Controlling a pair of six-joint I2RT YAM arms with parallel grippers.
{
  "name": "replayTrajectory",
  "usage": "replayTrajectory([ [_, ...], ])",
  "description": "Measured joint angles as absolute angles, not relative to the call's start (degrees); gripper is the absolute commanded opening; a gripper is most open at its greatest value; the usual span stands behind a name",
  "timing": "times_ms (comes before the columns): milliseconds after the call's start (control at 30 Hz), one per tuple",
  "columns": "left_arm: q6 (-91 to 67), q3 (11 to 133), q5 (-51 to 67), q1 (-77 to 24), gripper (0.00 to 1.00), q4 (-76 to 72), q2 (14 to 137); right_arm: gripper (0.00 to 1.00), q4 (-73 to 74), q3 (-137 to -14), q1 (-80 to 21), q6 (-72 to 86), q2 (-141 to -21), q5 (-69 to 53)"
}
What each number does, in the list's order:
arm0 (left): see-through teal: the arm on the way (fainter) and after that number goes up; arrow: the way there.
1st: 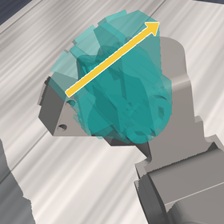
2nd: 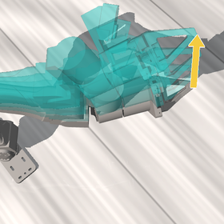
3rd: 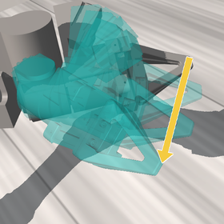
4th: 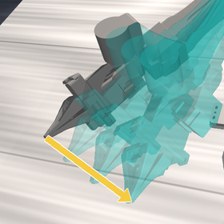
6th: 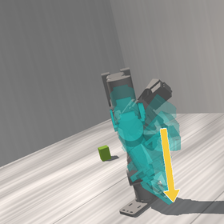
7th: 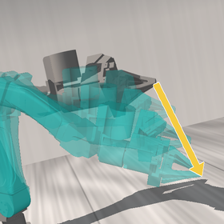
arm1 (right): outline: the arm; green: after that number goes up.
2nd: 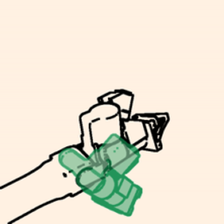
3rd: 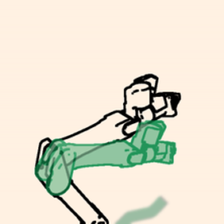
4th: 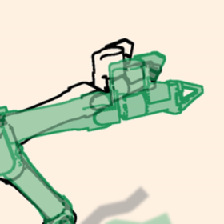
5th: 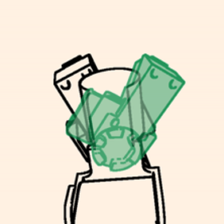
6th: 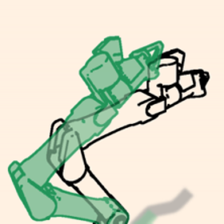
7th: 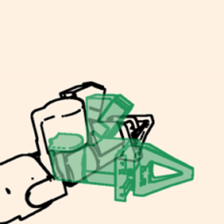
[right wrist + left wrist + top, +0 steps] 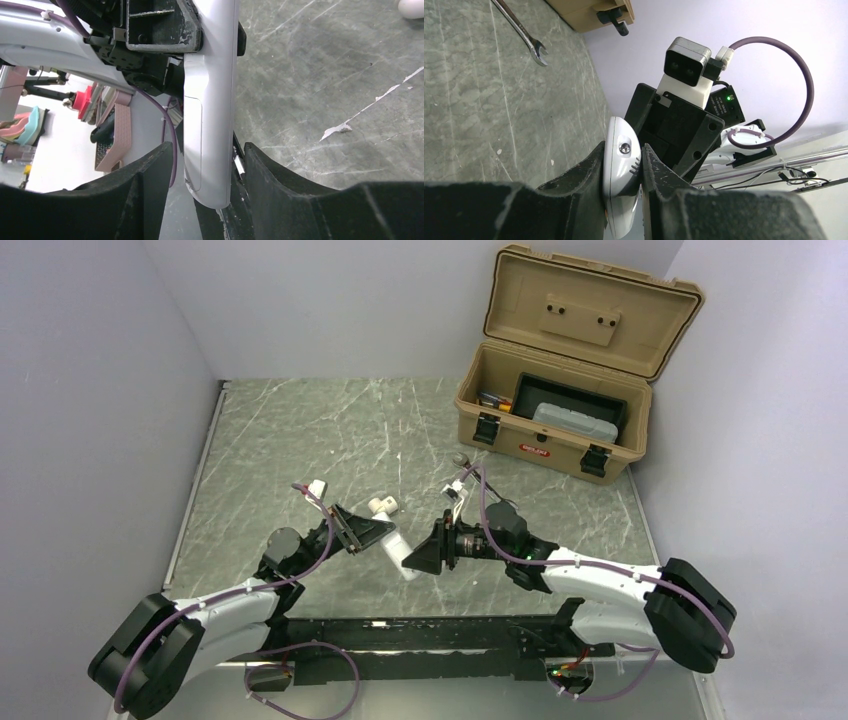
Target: Load the batteries into the remote control
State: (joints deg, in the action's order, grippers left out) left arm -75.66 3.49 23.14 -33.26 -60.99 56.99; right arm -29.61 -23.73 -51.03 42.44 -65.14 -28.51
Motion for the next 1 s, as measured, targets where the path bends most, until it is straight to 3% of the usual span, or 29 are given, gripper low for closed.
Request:
replayTrajectory([
  [167,-75.7,3.5,23.1,-33.3,0.00,-61.0,57.0,0.42,-29.6,-23.4,-51.0,42.4,-65.0,-28.2],
  [367,-75.6,3.5,23.1,-33.3,0.00,-61.0,57.0,0.36,-29.9,-23.4,-51.0,42.5,-65.0,-28.2],
  [567,-75.5,3.5,23.0,-33.2,0.00,-61.0,56.9,0.18,-31.0,-23.2,-51.0,43.2,-65.6,-28.7],
  [733,-75.0,3.5,22.7,-33.2,0.28,-60.9,56.8,0.02,-32.7,-23.0,-50.9,44.2,-66.9,-29.1],
  [1000,-74.7,3.5,22.5,-33.2,0.51,-60.9,56.8,0.00,-34.8,-22.7,-50.8,45.3,-67.9,-29.5],
])
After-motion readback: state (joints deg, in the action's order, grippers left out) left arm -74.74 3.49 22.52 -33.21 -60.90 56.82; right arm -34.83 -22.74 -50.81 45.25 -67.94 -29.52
